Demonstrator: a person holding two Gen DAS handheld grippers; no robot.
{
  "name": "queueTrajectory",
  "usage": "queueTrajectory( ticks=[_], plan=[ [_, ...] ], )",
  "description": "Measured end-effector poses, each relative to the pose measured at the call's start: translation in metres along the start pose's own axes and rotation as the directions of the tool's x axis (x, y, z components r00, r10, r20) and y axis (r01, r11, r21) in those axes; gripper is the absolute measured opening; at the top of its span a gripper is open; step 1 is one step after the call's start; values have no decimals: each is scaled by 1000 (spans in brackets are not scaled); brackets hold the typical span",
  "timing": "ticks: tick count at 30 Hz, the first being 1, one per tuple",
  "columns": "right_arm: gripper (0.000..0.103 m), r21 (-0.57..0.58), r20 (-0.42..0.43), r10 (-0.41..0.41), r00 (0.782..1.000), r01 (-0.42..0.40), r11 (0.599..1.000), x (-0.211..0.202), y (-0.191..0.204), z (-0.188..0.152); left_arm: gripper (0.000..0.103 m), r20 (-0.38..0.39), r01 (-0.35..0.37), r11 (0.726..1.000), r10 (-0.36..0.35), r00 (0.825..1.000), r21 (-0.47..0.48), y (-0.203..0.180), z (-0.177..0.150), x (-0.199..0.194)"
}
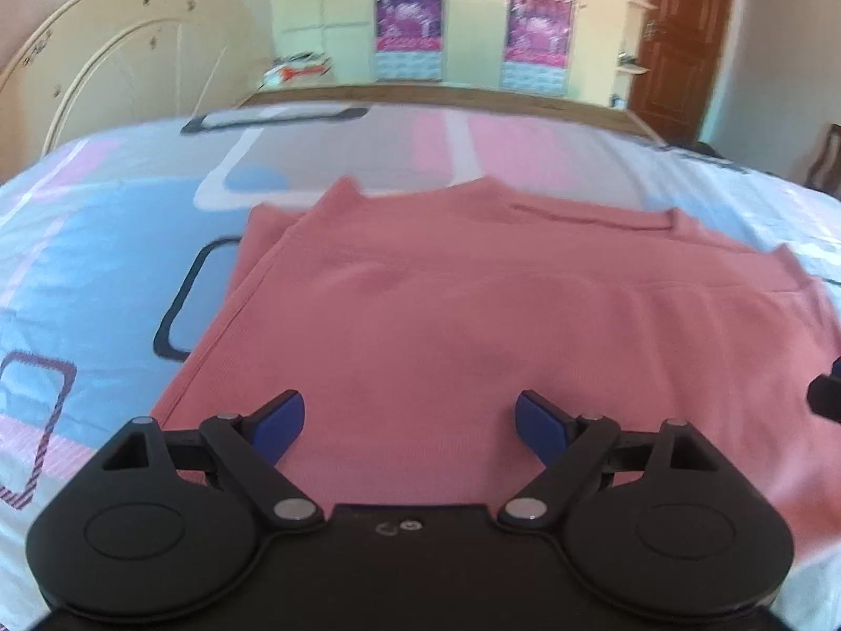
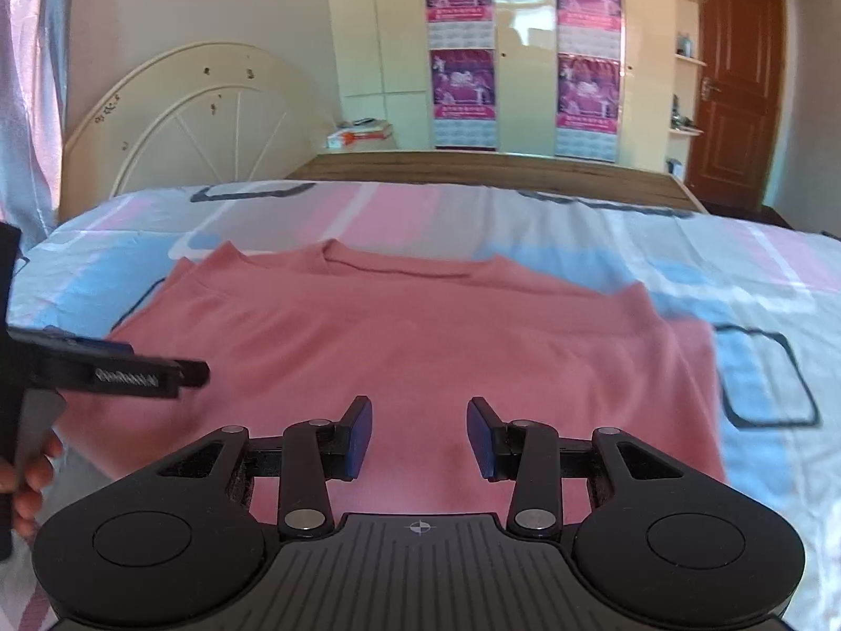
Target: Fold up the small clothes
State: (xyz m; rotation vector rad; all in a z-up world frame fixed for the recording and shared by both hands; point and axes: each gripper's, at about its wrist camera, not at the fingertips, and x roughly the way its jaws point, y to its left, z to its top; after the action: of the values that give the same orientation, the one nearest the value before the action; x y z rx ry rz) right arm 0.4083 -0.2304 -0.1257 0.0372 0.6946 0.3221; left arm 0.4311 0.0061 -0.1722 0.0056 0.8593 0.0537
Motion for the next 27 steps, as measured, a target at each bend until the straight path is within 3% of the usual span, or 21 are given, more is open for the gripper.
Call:
queueTrajectory(
  ticks=[3, 6, 9, 17, 22, 27],
  plan=[
    [40, 0, -10, 17, 1000, -17, 1000, 19, 8, 5, 97, -11, 4, 999, -5, 1000, -43, 10, -3, 8],
    [40, 4, -30, 26, 999, -26, 1000, 36, 15, 3, 99, -9, 10, 999, -10, 1000, -35, 12, -4, 8],
    [40, -13, -86, -8, 996, 7, 1000, 57, 20, -8, 100, -13, 22, 999, -23, 1000, -31, 14, -4, 8],
    [42, -14, -87, -48, 995, 47, 999, 58, 27, -15, 94, -54, 80, 995, -83, 995, -59, 30, -3, -6],
    [43, 43, -63, -52, 997, 55, 998, 46, 30, -9, 93, -87, 170, 960, -193, 977, -224, 64, -23, -32],
    [44, 39, -50, -42, 998, 44, 998, 45, 40, -2, 92, -130, 205, 897, -275, 953, -391, 94, -58, -46]
  ],
)
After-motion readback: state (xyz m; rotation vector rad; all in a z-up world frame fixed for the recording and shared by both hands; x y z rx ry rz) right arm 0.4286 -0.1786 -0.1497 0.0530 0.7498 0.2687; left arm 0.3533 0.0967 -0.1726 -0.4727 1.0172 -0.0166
